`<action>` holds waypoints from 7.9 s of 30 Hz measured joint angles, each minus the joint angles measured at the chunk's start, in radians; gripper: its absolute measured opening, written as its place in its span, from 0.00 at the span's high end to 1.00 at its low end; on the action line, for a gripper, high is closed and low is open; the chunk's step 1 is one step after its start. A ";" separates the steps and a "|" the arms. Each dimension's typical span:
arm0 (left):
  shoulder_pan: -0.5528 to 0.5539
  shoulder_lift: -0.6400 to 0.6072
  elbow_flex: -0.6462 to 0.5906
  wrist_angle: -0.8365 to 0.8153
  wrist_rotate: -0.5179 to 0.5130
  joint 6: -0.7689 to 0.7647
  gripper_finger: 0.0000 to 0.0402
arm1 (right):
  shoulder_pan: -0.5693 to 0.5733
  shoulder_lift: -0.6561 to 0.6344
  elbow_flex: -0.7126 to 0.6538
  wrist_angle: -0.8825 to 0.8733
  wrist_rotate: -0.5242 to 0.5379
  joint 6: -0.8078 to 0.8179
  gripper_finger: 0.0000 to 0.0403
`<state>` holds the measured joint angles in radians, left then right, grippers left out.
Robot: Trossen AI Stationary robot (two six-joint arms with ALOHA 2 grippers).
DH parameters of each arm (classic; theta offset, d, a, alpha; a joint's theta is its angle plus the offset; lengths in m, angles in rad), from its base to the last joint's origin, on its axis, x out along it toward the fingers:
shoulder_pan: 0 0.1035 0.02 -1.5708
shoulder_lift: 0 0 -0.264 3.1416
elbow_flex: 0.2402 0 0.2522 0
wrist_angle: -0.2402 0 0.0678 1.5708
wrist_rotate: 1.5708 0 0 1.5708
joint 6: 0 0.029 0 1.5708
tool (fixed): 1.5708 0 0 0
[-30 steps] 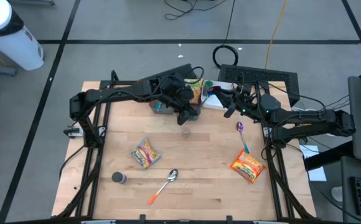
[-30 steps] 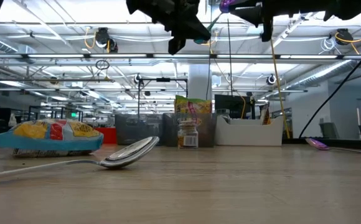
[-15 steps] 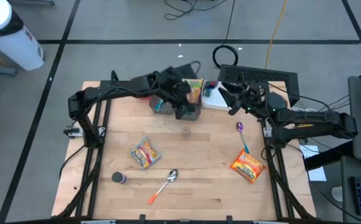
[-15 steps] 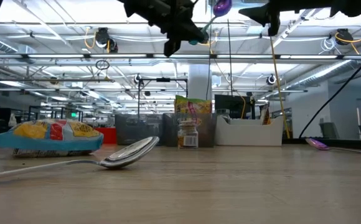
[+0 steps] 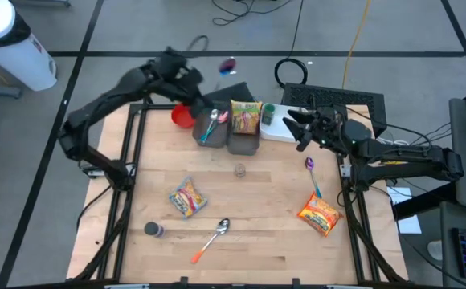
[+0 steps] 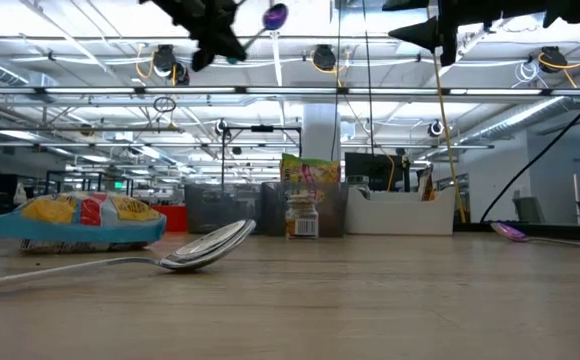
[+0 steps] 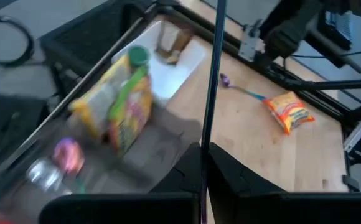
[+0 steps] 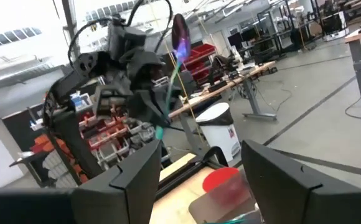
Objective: Pick & Place Food Item
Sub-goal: Put the bottom purple and blue spoon into the left black bin, then put the orange noodle pack into the right black bin
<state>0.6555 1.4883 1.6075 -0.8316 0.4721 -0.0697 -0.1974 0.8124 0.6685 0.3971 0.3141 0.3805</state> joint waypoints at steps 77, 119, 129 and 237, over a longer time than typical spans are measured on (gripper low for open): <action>0.077 0.358 -0.194 -0.196 -0.162 -0.072 0.98 | -0.002 0.074 -0.048 -0.075 0.055 0.153 0.47; 0.040 0.478 -0.195 -0.153 -0.174 -0.214 0.90 | -0.002 0.074 -0.048 -0.097 0.055 0.131 0.47; 0.067 0.478 -0.195 -0.110 -0.046 -0.239 0.69 | -0.002 0.074 -0.048 -0.097 0.052 0.132 0.47; -0.890 -0.169 -0.897 1.138 -0.641 -0.690 0.53 | 0.448 0.301 -0.115 0.557 -0.065 0.305 0.47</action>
<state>-0.2346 1.3193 0.7102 0.3068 -0.1690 -0.7593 0.2505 1.1130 0.5540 0.9537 0.2495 0.6857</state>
